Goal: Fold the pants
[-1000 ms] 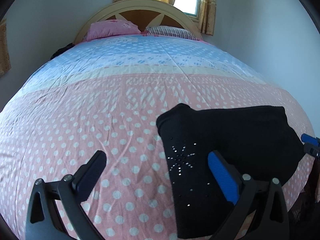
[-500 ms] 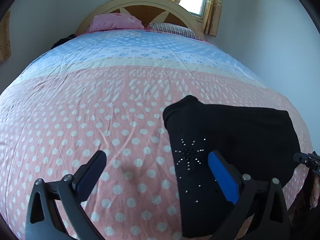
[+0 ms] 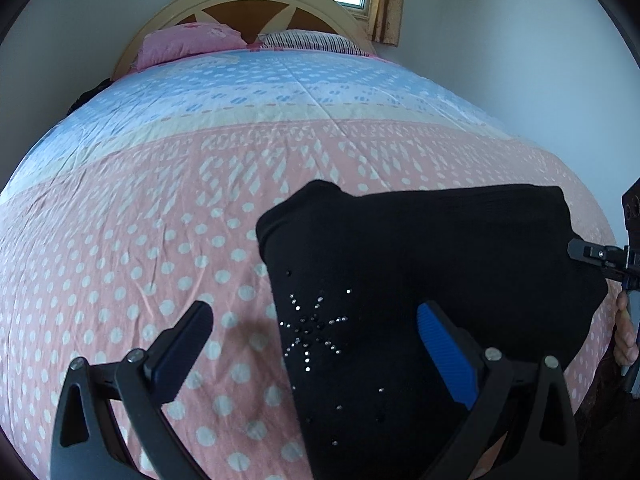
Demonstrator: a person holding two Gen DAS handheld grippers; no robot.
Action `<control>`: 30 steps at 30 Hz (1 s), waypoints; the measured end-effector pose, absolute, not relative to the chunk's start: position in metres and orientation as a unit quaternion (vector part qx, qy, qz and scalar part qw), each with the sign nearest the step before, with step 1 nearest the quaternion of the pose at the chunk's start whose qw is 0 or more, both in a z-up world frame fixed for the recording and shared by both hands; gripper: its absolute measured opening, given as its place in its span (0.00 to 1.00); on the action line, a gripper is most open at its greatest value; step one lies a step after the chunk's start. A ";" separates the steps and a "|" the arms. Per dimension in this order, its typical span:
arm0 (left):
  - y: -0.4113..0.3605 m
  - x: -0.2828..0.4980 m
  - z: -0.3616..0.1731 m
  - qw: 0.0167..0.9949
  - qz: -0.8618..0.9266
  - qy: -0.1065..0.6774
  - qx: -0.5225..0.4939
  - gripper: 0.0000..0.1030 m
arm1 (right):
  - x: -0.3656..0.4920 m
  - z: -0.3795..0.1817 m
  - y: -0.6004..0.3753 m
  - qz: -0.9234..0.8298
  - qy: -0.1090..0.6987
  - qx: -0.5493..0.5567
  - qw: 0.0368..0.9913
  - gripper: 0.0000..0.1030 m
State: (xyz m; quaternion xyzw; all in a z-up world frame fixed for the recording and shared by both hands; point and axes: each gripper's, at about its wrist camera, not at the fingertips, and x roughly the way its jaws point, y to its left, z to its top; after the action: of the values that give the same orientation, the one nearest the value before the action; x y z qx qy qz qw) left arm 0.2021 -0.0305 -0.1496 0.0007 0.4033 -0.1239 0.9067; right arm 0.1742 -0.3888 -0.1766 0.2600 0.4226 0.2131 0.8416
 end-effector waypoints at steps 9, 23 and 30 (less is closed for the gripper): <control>-0.032 0.207 -0.151 0.896 -0.162 0.413 -0.013 0.83 | 0.173 -0.178 -0.385 0.224 0.417 0.268 0.839 0.30; -0.032 0.190 -0.134 0.904 -0.183 0.386 -0.013 0.24 | 0.156 -0.120 -0.345 0.232 0.376 0.187 0.877 0.24; -0.008 0.172 -0.102 0.921 -0.170 0.350 -0.018 0.23 | 0.181 -0.102 -0.313 0.261 0.378 0.156 0.874 0.24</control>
State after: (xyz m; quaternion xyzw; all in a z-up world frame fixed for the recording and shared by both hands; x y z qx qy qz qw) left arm 0.1723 -0.0084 -0.1022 -0.0184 0.3502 -0.1703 0.9209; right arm 0.1809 -0.3132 -0.1017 0.1563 0.3777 0.2615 0.8744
